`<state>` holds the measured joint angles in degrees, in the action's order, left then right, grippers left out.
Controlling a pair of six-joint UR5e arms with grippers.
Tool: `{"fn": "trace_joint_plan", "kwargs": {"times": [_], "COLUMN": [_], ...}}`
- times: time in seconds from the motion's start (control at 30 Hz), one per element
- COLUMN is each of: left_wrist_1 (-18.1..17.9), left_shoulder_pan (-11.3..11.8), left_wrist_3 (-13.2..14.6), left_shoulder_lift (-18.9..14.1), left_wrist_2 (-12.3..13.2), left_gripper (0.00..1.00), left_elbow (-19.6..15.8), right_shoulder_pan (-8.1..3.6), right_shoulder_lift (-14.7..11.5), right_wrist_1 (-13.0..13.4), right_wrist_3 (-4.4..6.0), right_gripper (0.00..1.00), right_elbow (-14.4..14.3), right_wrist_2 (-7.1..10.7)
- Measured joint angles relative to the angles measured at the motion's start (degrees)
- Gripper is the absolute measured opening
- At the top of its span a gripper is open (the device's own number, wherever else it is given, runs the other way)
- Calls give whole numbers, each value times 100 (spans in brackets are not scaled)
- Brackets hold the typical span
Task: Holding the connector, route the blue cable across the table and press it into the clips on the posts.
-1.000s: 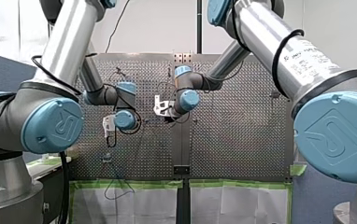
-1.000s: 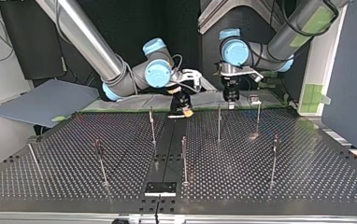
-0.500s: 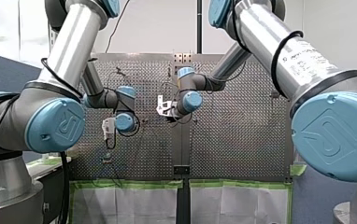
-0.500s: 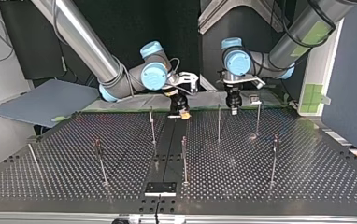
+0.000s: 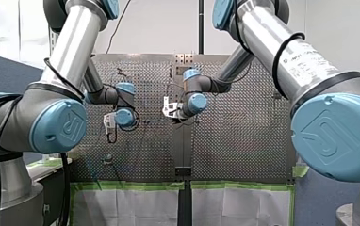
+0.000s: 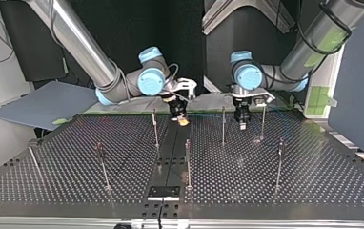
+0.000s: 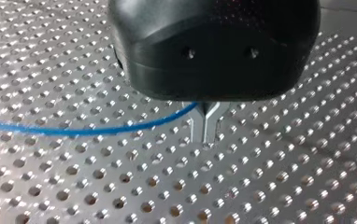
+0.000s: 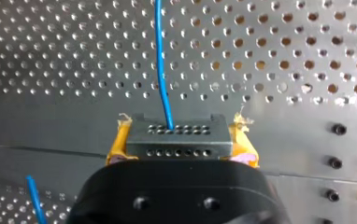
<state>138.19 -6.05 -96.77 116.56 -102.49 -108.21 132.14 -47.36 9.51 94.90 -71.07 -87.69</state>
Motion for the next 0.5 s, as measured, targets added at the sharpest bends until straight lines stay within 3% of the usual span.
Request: {"fn": "trace_joint_plan", "kwargs": {"times": [0.27,0.5], "left_wrist_1": [136,155], "left_shoulder_pan": [237,307], "left_wrist_3": [0,-3], "left_shoulder_lift": [1,2], "left_wrist_2": [194,286], "left_gripper": [0,0], "left_elbow": [231,280], "right_shoulder_pan": [-156,-270], "right_shoulder_lift": [16,23], "right_wrist_1": [57,75], "right_wrist_3": [3,20], "right_gripper": [0,0], "right_elbow": [47,128], "right_wrist_2": [131,264]}}
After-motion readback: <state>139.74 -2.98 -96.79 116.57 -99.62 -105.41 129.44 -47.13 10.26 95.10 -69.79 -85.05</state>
